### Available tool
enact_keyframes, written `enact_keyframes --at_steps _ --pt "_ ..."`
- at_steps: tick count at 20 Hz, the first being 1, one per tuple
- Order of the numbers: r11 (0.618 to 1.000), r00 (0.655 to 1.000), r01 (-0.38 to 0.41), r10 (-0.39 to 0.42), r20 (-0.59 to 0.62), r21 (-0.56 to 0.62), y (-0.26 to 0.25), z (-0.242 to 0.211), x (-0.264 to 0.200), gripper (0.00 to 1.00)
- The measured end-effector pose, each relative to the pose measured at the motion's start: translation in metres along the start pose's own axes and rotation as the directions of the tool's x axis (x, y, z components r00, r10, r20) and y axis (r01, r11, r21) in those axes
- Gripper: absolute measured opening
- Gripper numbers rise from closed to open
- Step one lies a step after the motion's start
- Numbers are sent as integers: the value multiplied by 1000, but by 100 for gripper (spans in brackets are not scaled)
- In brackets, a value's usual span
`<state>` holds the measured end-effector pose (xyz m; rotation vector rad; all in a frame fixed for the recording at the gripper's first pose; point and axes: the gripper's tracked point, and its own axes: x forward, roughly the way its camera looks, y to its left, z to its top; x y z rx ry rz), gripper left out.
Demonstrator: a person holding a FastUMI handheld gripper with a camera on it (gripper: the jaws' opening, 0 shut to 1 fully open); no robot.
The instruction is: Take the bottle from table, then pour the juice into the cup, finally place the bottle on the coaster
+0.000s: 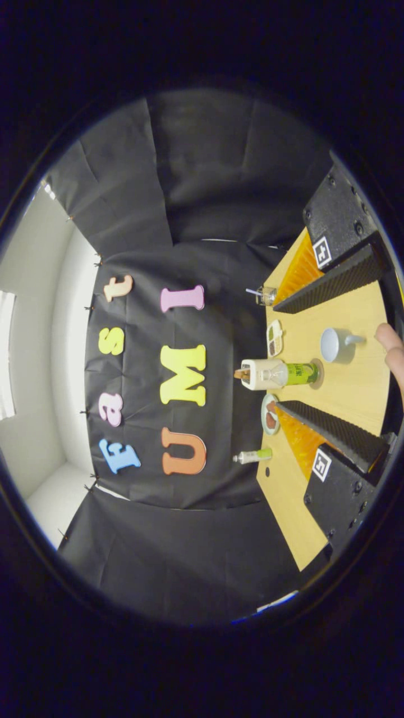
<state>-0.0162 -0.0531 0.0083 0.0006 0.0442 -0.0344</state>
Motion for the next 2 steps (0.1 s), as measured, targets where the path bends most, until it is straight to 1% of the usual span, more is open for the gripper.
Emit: enact_keyframes --at_steps 2 --pt "1000 1000 -9 9 29 15 0 5 -5 100"
